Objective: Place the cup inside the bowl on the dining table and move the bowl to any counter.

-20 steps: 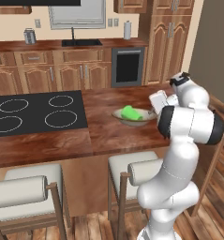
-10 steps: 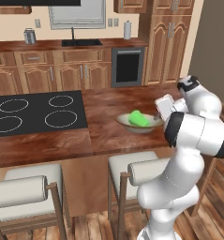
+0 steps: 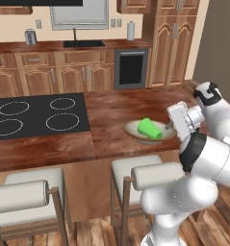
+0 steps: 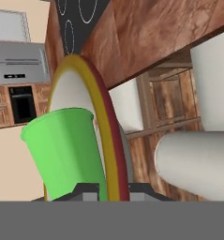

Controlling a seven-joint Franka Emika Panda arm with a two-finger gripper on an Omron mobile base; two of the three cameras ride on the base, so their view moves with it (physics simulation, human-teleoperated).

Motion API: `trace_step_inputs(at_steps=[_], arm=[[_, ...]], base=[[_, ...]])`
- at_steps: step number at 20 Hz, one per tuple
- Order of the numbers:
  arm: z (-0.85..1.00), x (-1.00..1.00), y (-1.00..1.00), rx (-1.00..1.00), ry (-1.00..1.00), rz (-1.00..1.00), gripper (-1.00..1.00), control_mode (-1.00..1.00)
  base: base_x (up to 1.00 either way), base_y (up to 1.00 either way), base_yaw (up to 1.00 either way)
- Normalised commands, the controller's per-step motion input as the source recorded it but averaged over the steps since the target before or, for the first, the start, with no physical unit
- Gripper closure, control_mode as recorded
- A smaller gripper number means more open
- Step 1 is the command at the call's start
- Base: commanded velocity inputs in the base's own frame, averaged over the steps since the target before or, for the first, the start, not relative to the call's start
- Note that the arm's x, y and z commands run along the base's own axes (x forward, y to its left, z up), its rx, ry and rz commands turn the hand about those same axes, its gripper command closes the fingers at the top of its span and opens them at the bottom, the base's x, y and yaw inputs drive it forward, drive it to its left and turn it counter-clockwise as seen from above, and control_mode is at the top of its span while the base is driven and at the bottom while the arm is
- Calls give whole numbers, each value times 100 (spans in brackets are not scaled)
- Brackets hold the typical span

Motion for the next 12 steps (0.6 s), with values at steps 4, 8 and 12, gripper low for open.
trace_step_inputs(at_steps=[4,8,12], arm=[[11,-44,0,0,-1,1,100,-100],[9,-34,0,0,0,0,100,-100],[4,-29,0,0,0,0,100,-100]], base=[[0,0,0],[0,0,0],[0,0,0]])
